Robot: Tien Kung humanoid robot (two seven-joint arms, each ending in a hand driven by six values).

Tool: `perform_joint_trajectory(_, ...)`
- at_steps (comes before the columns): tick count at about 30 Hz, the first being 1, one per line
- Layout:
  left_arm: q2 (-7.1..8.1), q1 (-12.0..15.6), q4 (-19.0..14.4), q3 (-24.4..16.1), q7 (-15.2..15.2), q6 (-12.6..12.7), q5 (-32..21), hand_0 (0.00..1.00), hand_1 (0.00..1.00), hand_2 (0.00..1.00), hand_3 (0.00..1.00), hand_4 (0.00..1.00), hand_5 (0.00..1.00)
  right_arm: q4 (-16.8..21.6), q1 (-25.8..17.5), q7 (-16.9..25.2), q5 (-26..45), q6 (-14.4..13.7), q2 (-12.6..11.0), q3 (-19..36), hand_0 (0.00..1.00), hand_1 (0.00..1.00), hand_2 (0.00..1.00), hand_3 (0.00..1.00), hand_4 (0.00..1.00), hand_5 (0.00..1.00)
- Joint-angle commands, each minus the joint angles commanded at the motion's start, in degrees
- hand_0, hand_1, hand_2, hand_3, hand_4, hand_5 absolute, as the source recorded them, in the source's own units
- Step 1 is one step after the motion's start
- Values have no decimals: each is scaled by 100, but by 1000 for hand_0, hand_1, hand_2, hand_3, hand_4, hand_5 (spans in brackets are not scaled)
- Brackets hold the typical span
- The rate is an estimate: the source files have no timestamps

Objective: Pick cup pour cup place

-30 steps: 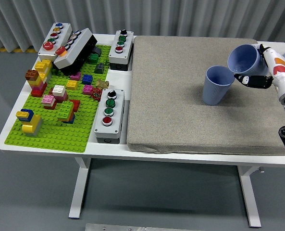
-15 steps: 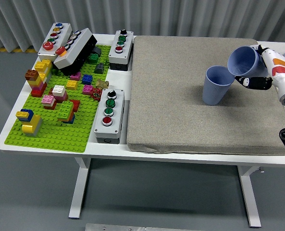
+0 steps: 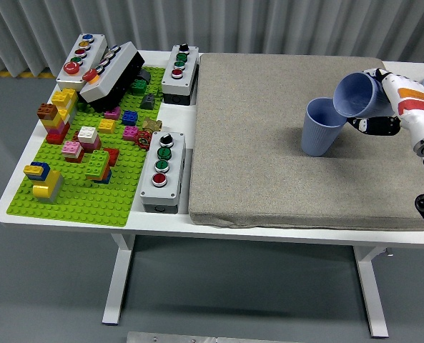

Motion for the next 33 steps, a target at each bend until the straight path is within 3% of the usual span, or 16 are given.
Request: perform_joint_trajectory(33, 12, -29, 0, -2, 0, 2, 6, 880, 846, 915, 798, 634, 909, -13, 351, -33, -57, -109, -355, -650, 803, 638, 504, 594, 819, 269)
